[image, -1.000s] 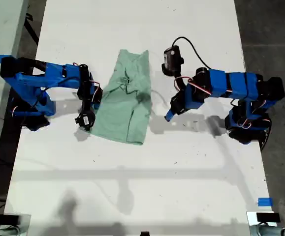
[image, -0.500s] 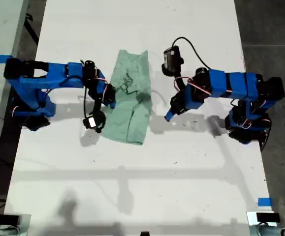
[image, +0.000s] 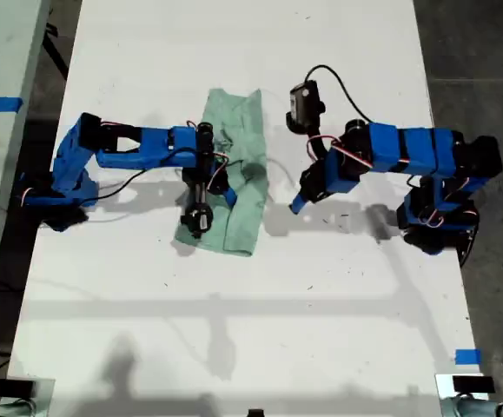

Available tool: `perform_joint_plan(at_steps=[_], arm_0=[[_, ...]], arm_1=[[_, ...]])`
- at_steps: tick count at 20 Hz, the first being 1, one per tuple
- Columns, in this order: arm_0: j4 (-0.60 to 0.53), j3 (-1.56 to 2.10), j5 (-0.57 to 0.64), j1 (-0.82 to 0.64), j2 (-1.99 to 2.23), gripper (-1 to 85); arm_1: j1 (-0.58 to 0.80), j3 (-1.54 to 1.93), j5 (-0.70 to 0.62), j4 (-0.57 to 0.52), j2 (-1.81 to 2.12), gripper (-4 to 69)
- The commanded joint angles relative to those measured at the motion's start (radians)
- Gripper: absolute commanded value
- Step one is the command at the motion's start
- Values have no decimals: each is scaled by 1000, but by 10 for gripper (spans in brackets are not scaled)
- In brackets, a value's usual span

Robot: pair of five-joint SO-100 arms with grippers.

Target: Fold tshirt

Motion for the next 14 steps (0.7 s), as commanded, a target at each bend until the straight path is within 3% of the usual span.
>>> perform_joint_plan(at_steps=[1, 6, 9, 10, 11, 14], arm_0=[[43, 71, 21, -34, 290, 338], [43, 373, 11, 60, 742, 338], [37, 509, -110, 173, 893, 145], [21, 546, -135, 201, 923, 136], [14, 568, -152, 222, 936, 148], [-37, 591, -183, 267, 939, 294]], arm_1=[[-25, -5, 9, -5, 87, 193], [-26, -14, 28, 18, 120, 191], [-38, -46, 46, 12, 103, 175], [-46, -63, 58, -2, 81, 168], [-57, -91, 72, -17, 43, 157], [-92, -281, 104, -21, -161, 148]])
